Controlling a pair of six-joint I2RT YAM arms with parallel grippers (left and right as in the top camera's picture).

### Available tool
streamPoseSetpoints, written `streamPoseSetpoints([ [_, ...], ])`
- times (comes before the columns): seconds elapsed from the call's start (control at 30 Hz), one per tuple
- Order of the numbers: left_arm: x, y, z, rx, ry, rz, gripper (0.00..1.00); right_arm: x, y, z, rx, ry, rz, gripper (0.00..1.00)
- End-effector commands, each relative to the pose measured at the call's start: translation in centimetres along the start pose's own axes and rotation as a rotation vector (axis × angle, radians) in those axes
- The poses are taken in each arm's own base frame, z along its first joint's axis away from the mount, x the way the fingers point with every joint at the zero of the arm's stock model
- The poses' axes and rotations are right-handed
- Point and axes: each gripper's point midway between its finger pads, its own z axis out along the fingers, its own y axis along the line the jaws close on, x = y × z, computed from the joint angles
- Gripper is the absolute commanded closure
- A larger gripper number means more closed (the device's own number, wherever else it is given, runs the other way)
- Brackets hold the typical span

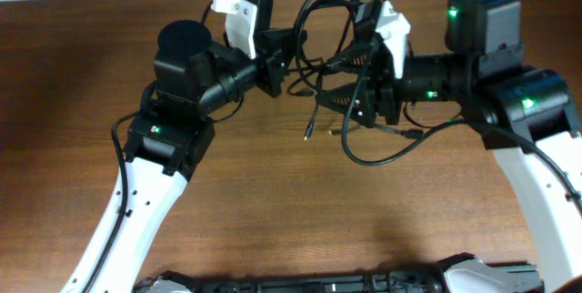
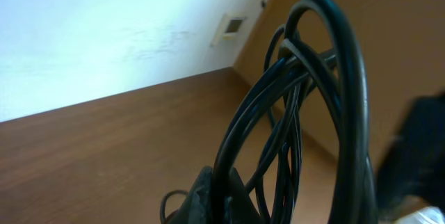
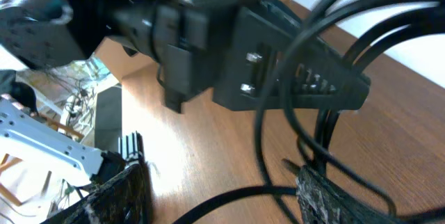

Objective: Untangle cables

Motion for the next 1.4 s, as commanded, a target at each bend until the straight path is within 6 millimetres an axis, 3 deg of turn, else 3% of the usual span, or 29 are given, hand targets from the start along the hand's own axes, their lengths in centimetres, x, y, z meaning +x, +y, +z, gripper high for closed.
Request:
streamPoseSetpoints([
  [0.0,-0.5,-2.2,-0.4,0.106,0.001,-0.005,1.0,0.4,-1.0,1.0,-0.004,0.021,-0.003,0.32],
  [0.17,-0.6,-2.8,-0.5,0.136,-0.002,0.001,1.0,0.6,-1.1,1.2,-0.007,0.025,0.002,0.32],
  [0.33,-0.8,-4.9,0.0,0.189,-0.017,0.031,1.0,0.7,0.7,2.6,-0.061,0.043,-0.052,0.32],
  [0.57,-1.5,-5.1,-0.1,0.196,-0.046,0.05,1.0,0.8,0.8,2.7,-0.066,0.049,-0.047,0.36],
  [0.67,-1.5,-5.1,-0.1,0.197,-0.042,0.005,1.0,0.9,1.8,3.3,-0.098,0.056,-0.058,0.37],
  [0.83,-1.5,-5.0,-0.1,0.194,-0.043,0.006,1.0,0.9,2.2,3.5,-0.107,0.059,-0.071,0.96],
  [0.97,-1.2,-2.5,0.2,0.063,-0.043,-0.021,1.0,0.6,2.6,3.2,-0.108,0.049,-0.082,0.96],
  [1.13,0.1,0.1,0.2,-0.075,-0.005,0.006,1.0,-0.8,4.1,1.4,-0.073,0.006,-0.145,0.96],
  [1.27,1.4,0.7,0.1,-0.1,0.054,0.12,1.0,-2.7,4.5,-1.9,0.027,-0.076,-0.18,0.96],
  [1.37,2.5,1.0,0.0,-0.102,0.102,0.239,1.0,-3.8,1.5,-5.6,0.228,-0.145,-0.053,0.96],
])
